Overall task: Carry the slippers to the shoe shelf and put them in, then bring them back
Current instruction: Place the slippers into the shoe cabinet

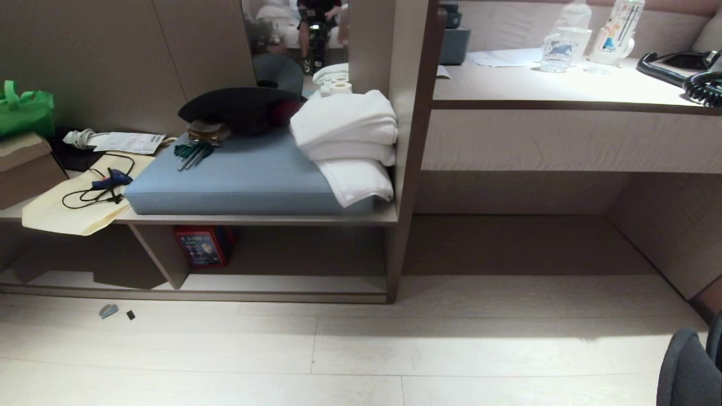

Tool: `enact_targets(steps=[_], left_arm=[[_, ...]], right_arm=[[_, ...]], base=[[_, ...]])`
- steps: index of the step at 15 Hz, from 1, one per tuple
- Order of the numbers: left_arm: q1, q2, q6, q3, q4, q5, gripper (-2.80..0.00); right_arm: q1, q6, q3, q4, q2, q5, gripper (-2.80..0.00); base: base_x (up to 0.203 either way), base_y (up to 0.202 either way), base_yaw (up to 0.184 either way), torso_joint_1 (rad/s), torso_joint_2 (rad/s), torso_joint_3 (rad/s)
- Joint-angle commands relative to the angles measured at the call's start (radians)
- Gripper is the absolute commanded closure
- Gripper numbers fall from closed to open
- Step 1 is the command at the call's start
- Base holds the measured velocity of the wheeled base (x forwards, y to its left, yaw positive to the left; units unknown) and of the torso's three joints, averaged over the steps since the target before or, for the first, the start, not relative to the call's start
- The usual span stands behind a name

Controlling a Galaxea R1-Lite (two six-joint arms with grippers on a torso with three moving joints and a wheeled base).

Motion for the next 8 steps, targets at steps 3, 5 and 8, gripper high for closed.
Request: enact_targets(steps=[3,5,8], left_arm=[[0.000,0.001,-0.002,0.008,0.000,0.000,0.00],[0.000,0.001,-0.002,0.008,0.000,0.000,0.00],[0.000,0.001,0.001,0.008,0.000,0.000,0.00]], right_arm=[[0.000,-0.001,0.001,0.000,0.002,0.000,0.00],[0.000,-0.001,-0.001,0.000,0.002,0.000,0.00],[0.000,-0.002,-0.001,0.000,0.002,0.000,0.00]], base=[[0.000,0.000,0.000,0.000,0.00,0.200],[0.000,0.000,0.000,0.003,0.00,0.194],[0.000,0.000,0.000,0.004,0.00,0.136]])
